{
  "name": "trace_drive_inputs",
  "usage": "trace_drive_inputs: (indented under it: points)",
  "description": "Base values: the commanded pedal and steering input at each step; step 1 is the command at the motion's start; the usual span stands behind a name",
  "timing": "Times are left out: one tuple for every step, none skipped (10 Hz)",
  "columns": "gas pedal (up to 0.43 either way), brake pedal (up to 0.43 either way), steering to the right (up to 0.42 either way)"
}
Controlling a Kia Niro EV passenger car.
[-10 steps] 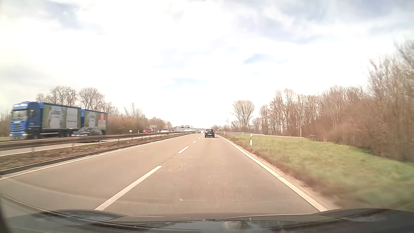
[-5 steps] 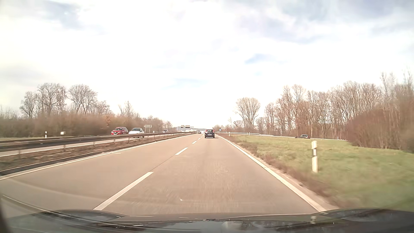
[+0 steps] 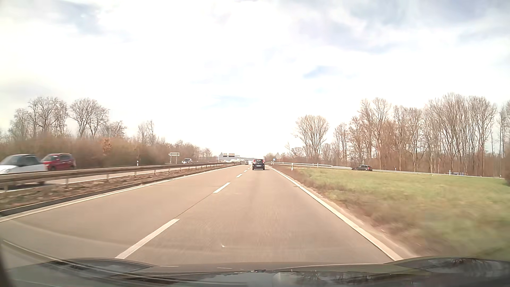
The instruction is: Follow the waypoints while adhering to traffic rules and regulations
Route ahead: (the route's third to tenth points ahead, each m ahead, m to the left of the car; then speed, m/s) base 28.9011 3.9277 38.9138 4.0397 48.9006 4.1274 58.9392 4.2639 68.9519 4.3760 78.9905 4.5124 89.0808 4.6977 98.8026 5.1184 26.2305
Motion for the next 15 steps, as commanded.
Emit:
trace_drive_inputs:
  points:
    - [0.260, 0.000, -0.001]
    - [0.260, 0.000, -0.001]
    - [0.248, 0.000, -0.001]
    - [0.240, 0.000, -0.001]
    - [0.228, 0.000, -0.001]
    - [0.228, 0.000, -0.001]
    - [0.228, 0.000, -0.001]
    - [0.228, 0.000, -0.001]
    - [0.228, 0.000, -0.001]
    - [0.228, 0.000, -0.001]
    - [0.228, 0.000, -0.001]
    - [0.228, 0.000, -0.001]
    - [0.240, 0.000, -0.002]
    - [0.240, 0.000, -0.002]
    - [0.240, 0.000, -0.002]
